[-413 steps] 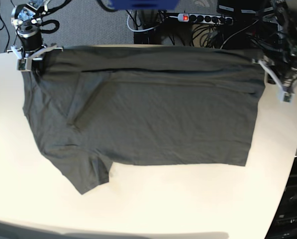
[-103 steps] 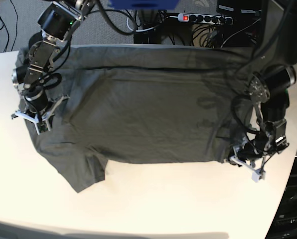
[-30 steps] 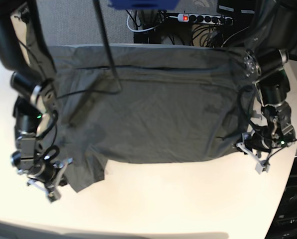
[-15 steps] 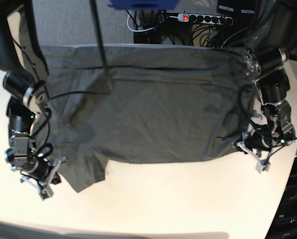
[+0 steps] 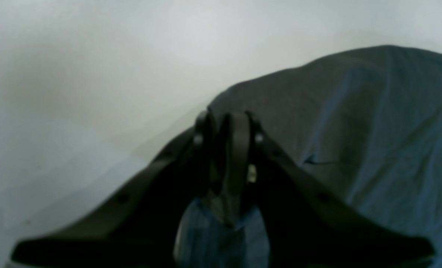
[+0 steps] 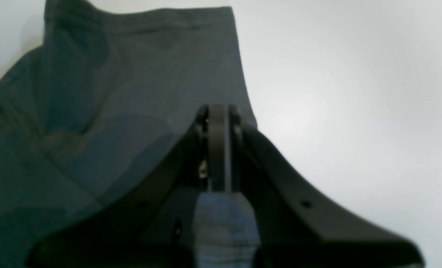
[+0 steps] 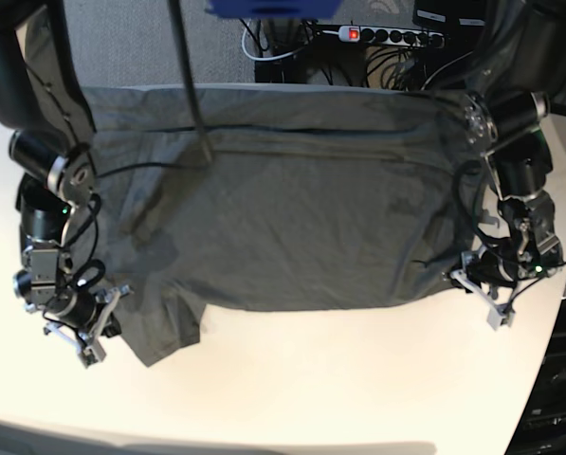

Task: Fold the T-shirt properly
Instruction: 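Move the right gripper along the shirt's other side to the sleeve hem, then pinch the shirt's side edge near the sleeve with the right gripper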

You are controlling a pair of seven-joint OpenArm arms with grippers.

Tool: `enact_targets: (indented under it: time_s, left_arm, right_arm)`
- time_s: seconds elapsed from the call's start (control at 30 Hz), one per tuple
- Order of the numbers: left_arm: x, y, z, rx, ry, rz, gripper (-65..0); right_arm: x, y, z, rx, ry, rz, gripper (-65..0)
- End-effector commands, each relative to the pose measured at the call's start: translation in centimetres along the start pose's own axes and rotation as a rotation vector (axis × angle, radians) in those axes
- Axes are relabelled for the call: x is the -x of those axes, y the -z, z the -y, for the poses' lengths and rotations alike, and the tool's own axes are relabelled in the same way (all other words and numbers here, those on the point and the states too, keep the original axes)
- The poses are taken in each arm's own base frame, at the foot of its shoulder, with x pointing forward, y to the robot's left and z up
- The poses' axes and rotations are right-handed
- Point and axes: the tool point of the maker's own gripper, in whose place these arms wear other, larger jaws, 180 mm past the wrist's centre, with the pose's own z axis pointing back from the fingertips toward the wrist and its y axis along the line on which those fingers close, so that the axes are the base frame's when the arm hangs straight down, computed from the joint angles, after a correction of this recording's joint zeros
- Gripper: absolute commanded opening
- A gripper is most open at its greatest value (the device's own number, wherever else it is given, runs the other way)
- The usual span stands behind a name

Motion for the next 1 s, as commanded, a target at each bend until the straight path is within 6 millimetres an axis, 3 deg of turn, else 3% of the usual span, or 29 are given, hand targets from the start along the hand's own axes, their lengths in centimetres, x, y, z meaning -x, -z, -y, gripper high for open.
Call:
enact_targets:
  time_s: [0.0, 0.13, 0.27, 0.43, 0.73, 0.97]
  left_arm:
    - [-0.8, -0.4, -0.3, -0.014, 0.013, -0.002, -56.8]
    - [-0.8, -0.4, -0.3, -0.014, 0.013, -0.002, -56.8]
    - [-0.8, -0.4, -0.3, -0.014, 0.013, -0.002, -56.8]
    - [-0.8, -0.4, -0.3, -0.014, 0.013, -0.002, -56.8]
    - [-0.9, -0.4, -0.3, -0.014, 0.014, 0.000, -56.8]
    - [-0.9, -0.4, -0.3, -0.014, 0.014, 0.000, -56.8]
  right_arm:
    - [-2.9, -0.6, 2.0, 0.051, 0.000, 0.081, -64.3]
    - [-3.0, -0.8, 3.9, 0.159, 0.020, 0.099, -64.3]
    - [-3.2, -0.4, 3.5, 0.173, 0.024, 0.099, -64.3]
    - [-2.3, -0.6, 4.6, 0.254, 0.035, 0.090, -64.0]
    - [-1.9, -0.5, 4.4, 0.250, 0.039, 0.079, -63.5]
    - [-0.7, -0.2, 2.6, 0.168, 0.042, 0.060, -62.5]
